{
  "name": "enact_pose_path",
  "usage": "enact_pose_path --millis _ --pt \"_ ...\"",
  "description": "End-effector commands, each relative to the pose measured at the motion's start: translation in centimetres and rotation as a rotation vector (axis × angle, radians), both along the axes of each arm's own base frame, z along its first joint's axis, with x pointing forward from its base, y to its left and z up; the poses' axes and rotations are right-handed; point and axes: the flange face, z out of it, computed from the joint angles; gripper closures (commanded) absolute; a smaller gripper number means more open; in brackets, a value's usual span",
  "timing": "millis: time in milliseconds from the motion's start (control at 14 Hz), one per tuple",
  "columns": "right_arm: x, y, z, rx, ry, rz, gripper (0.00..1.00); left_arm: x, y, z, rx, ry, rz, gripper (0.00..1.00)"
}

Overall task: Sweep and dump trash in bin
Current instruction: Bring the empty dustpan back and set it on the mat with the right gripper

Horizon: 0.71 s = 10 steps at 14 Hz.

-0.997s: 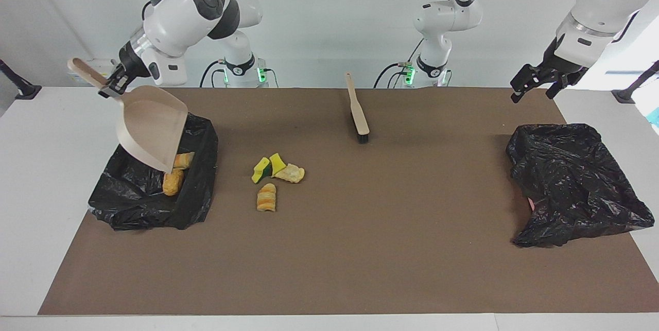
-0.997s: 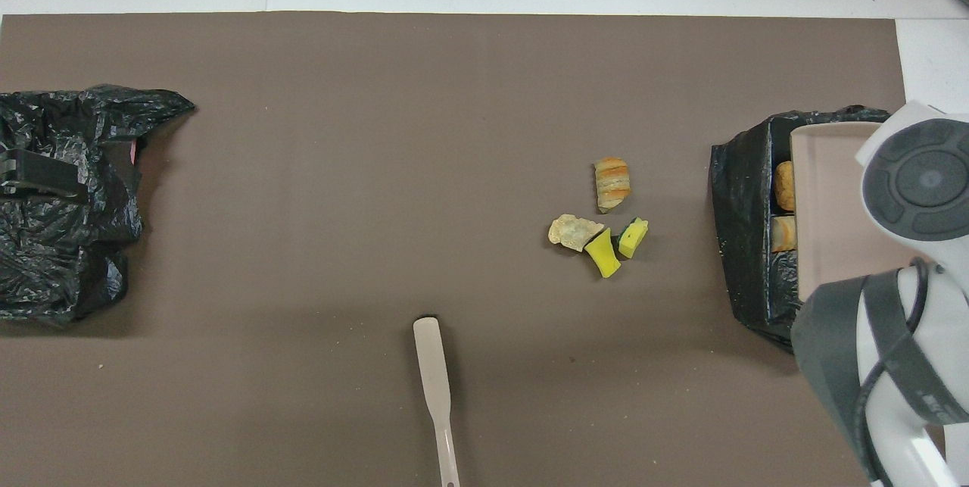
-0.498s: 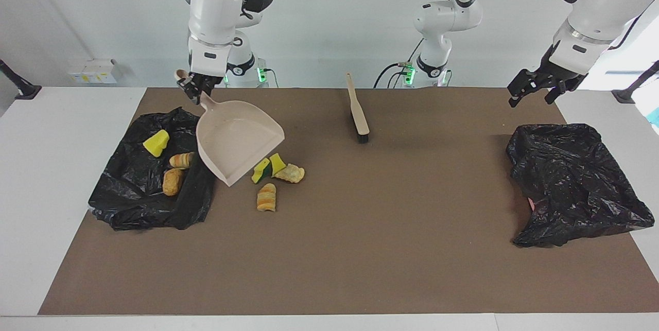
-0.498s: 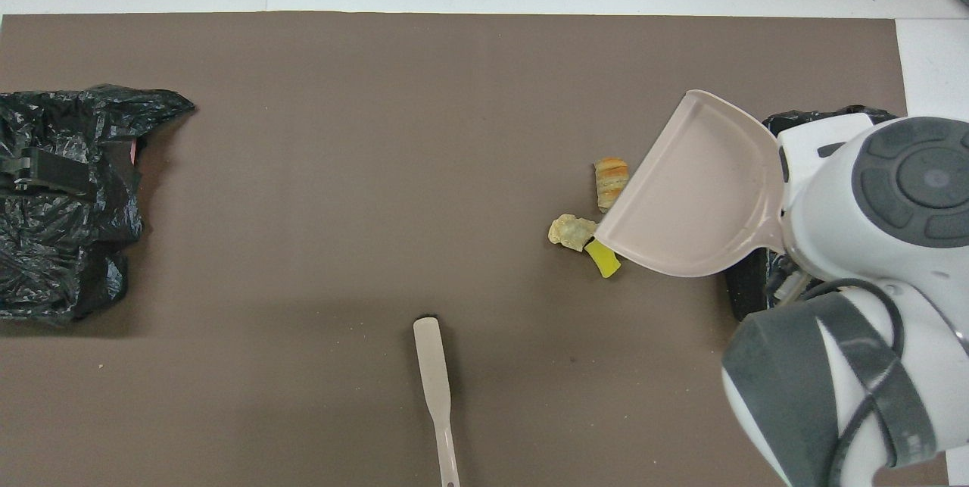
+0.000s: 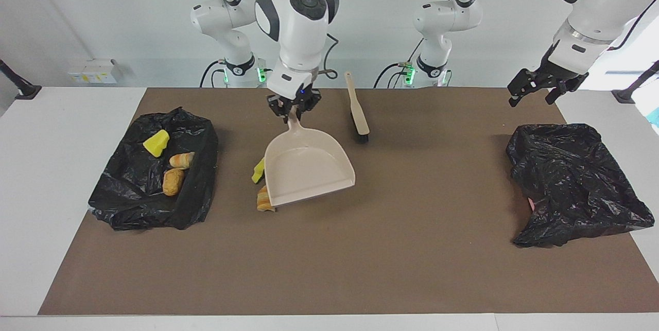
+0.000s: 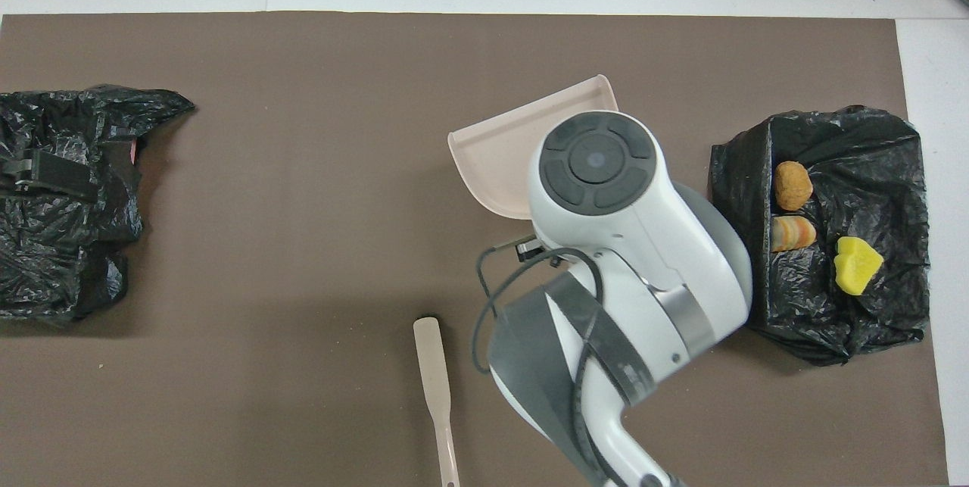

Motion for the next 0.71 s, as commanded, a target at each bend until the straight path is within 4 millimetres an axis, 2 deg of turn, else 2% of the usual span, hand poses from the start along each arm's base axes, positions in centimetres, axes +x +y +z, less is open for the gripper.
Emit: enact_pose_path --millis 0,285,427,641 --pt "3.9 5.1 -3.0 0.059 -0.017 -0.138 1.0 -0.3 -0.5 0.1 0.022 0.015 -0.022 0.0" --pt "6.9 9.7 -9.3 0.127 -0.08 -0.169 1.0 -0.8 -0.1 0.3 0.021 0.021 -0.019 0.0" --pt "7.3 10.5 -10.8 0.154 -0.094 -0.174 1.0 -1.7 0.1 0.1 0.02 0.026 -0.016 0.0" --pt "7.1 11.6 -14.0 0.157 -0.074 -0.164 1.0 -2.0 0.3 -0.1 0.02 0.03 -0.016 0.0"
